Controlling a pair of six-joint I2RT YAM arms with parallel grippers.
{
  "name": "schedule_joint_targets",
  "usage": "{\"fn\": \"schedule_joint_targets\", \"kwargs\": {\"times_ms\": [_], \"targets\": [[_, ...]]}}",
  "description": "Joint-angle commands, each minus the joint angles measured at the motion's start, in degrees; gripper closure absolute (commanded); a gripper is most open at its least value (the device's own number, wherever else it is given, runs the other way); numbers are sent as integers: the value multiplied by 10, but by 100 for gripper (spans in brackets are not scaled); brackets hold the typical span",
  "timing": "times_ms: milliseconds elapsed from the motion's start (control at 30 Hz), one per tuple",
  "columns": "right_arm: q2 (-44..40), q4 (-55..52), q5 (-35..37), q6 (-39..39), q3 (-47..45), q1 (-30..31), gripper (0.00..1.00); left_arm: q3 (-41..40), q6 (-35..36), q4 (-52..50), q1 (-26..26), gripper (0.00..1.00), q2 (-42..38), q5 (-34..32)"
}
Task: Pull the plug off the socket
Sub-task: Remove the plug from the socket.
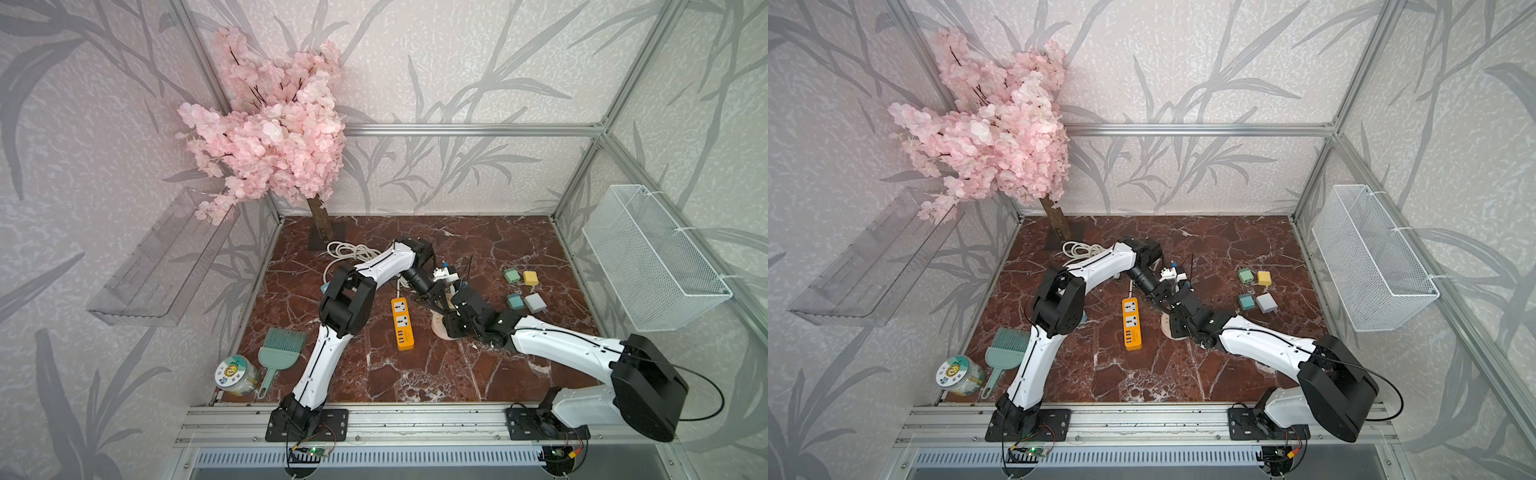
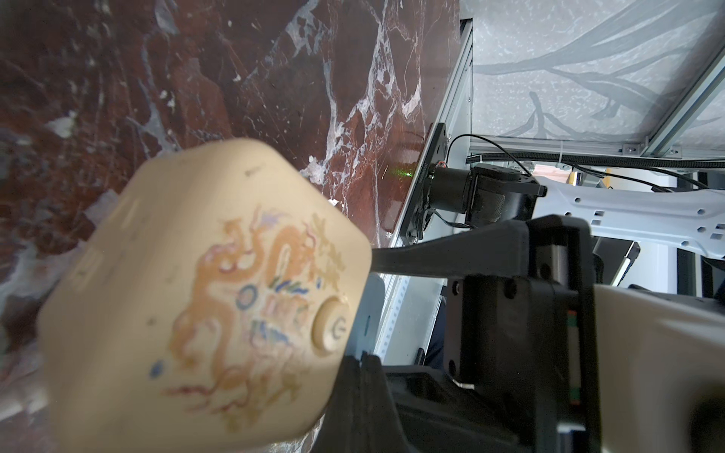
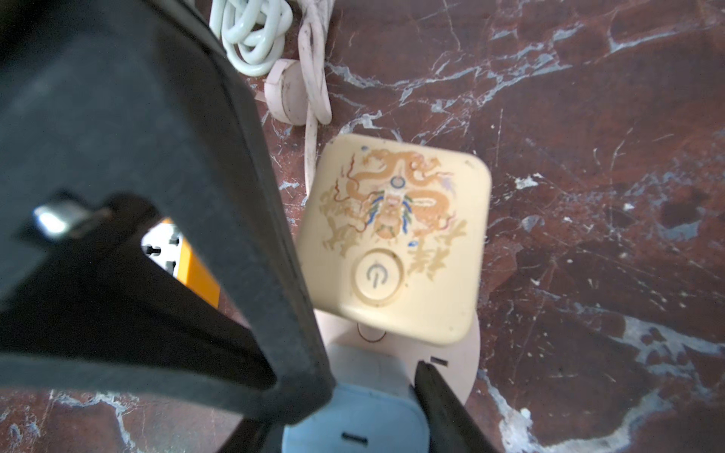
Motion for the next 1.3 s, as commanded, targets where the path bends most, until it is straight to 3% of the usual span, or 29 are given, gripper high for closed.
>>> {"fn": "schedule_joint_targets", "kwargs": {"times_ms": [0,133,433,567,667,1067,1267], "targets": [[-1,51,21,8,7,-1,100,7,44,-46,14,99,-16,-11],[8,51,24,-3,15,-1,100,6,79,-71,26,95,-40,12],[22,29,45,-14,30,-2,100,-6,89,-93,51,92,-62,-12],[23,30,65,-8,36,-1,100,-76,25,-18,62,100,-85,-40],[43,33,71,-1,48,-4,100,-121,-12,34,59,100,-82,-48],[75,60,59,12,69,-4,100,-68,-70,68,28,100,-1,-58],[68,74,59,14,61,-4,100,-76,-131,127,27,100,6,-119]]}}
